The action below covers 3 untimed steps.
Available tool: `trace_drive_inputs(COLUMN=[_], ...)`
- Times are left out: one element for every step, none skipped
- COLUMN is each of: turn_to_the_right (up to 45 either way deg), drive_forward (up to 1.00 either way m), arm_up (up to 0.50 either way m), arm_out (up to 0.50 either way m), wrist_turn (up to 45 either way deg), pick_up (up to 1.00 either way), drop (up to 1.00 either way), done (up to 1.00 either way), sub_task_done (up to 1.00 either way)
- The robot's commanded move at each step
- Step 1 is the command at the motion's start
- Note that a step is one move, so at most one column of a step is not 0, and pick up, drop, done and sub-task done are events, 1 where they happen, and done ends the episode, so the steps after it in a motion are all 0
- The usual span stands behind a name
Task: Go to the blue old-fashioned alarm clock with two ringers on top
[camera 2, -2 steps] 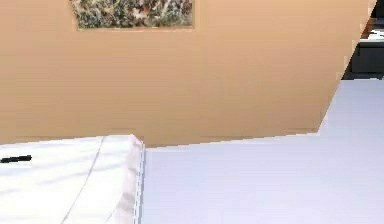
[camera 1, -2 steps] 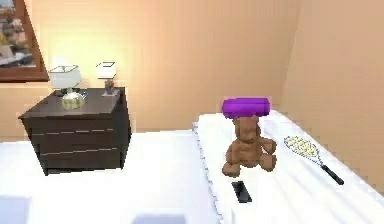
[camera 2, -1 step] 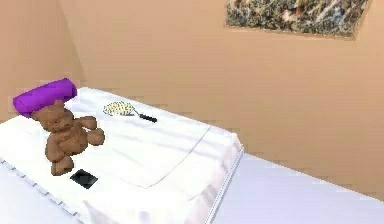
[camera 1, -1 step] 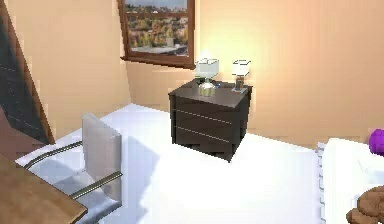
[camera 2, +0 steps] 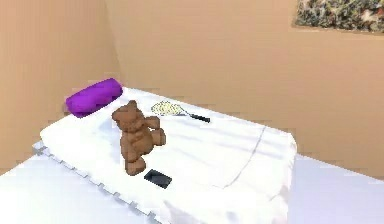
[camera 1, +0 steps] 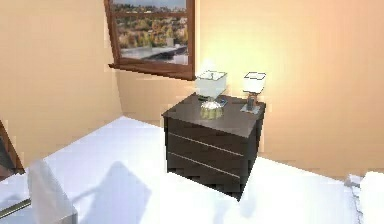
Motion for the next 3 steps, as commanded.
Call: trace_drive_inputs(turn_to_the_right=[-6.0, 0.0, -45.0], drive_forward=[0.0, 0.85, 0.0], arm_up=[0.0, 0.0, 0.0], arm_out=[0.0, 0.0, 0.0], wrist_turn=[0.0, 0.0, 0.0], pick_up=[0.0, 0.0, 0.0], drop=[0.0, 0.0, 0.0], done=[0.0, 0.0, 0.0], sub_task_done=[0.0, 0.0, 0.0])
